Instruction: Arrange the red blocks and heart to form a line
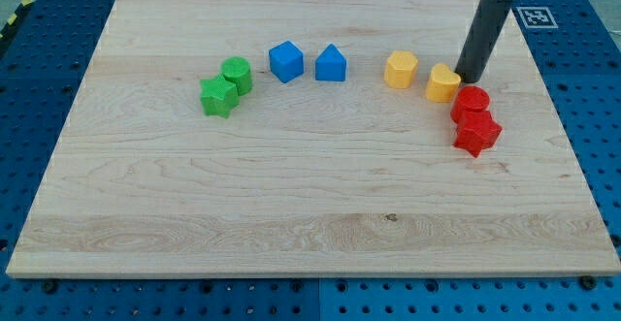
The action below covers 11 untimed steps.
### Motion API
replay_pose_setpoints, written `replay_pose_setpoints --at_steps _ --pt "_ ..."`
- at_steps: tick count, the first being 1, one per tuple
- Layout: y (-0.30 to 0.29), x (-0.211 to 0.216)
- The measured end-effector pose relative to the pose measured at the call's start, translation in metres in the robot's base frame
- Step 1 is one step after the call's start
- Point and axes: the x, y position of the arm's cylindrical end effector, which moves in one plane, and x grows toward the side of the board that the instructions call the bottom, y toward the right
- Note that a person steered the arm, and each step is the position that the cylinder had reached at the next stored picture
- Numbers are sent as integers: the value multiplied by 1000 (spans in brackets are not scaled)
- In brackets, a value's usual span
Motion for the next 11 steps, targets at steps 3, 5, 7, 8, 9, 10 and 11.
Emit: replay_pose_setpoints --at_steps 3,5,7,8,9,10,11 --pt "24 9" --pt "24 11" --pt "24 43" --pt "14 47" --pt "-3 54" --pt "-15 63" --pt "-14 63"
